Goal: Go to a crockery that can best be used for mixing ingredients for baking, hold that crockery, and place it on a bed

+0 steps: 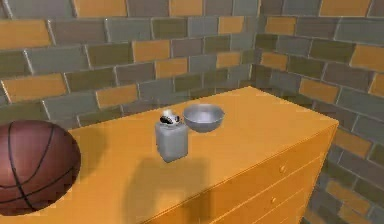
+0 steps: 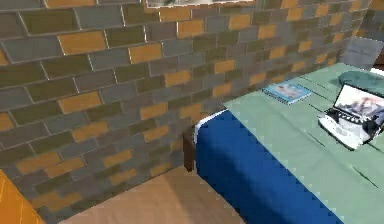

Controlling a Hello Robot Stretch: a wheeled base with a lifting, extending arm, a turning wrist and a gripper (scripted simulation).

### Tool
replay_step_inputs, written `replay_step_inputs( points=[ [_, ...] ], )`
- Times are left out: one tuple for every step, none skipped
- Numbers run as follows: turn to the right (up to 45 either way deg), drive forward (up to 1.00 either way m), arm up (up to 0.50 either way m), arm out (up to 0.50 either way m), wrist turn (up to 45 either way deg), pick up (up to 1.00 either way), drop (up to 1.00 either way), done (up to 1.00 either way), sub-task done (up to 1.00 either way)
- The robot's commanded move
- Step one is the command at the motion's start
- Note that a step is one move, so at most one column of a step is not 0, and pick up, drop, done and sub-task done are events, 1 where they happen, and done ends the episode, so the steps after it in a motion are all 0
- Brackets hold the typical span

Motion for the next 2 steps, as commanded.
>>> replay_step_inputs(
  points=[
    [-45.0, 0.00, 0.00, 0.00, 0.0, 0.00, 0.00, 0.00, 0.00],
    [-36.0, 0.00, 0.00, 0.00, 0.0, 0.00, 0.00, 0.00, 0.00]
  ],
)
